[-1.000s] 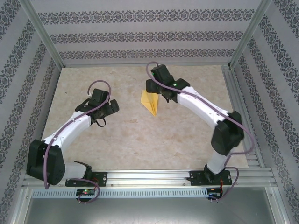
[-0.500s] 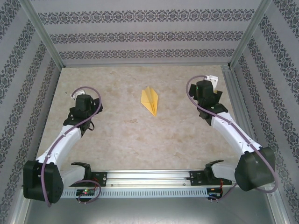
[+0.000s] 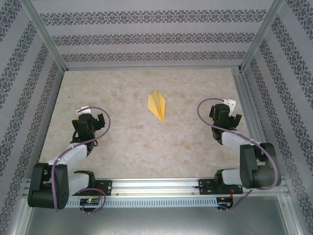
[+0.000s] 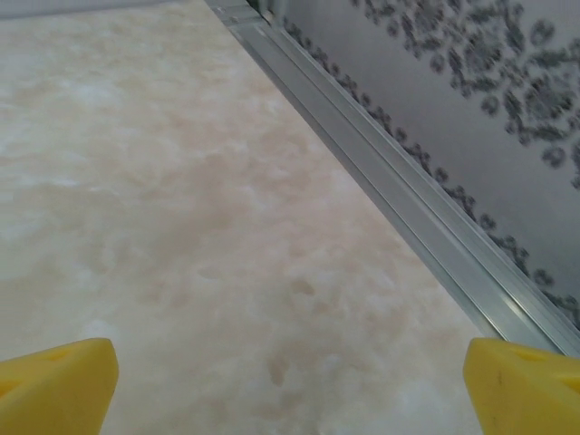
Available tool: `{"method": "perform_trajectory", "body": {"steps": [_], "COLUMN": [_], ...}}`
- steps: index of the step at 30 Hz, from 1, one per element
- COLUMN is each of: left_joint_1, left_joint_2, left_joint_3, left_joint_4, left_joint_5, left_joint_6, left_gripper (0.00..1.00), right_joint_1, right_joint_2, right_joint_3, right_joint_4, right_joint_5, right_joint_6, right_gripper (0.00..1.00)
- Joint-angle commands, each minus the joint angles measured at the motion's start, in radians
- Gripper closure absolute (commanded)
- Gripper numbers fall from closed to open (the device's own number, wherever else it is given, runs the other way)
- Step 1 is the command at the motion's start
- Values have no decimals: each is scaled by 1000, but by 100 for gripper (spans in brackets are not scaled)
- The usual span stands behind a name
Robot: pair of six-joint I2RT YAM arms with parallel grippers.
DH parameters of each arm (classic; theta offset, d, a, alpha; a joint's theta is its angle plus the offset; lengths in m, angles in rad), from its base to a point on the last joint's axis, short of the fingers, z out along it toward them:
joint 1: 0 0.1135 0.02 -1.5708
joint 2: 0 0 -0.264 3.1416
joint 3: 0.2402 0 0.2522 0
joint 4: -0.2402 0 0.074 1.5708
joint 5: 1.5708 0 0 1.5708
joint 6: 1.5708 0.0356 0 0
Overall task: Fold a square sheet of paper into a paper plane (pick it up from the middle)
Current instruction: Reset both arms
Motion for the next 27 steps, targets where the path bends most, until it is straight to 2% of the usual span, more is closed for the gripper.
{"method": "perform_trajectory", "body": {"steps": [1,4,6,7,9,11,14,18,22,26,27], "left_joint_1": [21,27,34,35,36,39,39,39,33,3,2], "left_joint_2": [48,87,132,162,196,228,269,319,350,405,396], "left_joint_3": [-5,4,3,9,28,27,45,37,62,63,74], "left_joint_4": [232,284,348,374,401,458,457,515,498,548,507], "left_joint_5": [87,151,199,216,246,262,298,321,349,324,321], "left_joint_6": [88,96,93,93,100,98,111,121,141,169,171], "left_gripper": [0,0,0,0,0,0,0,0,0,0,0], "right_joint_1": [-6,-16,-20,-22,-35,-53,-58,-62,-63,-63,-65], "right_joint_2": [39,73,117,135,106,132,182,178,177,177,178], "right_joint_3": [5,9,-29,-41,-55,-89,-127,-125,-120,-117,-116], "right_joint_4": [250,306,443,488,463,558,684,671,660,653,652], "right_joint_5": [-71,-161,-245,-253,-298,-356,-396,-419,-423,-424,-424], "right_joint_6": [-101,-115,-136,-139,-130,-126,-137,-139,-138,-137,-137], "right_gripper": [2,2,2,2,2,2,2,2,2,2,2]}}
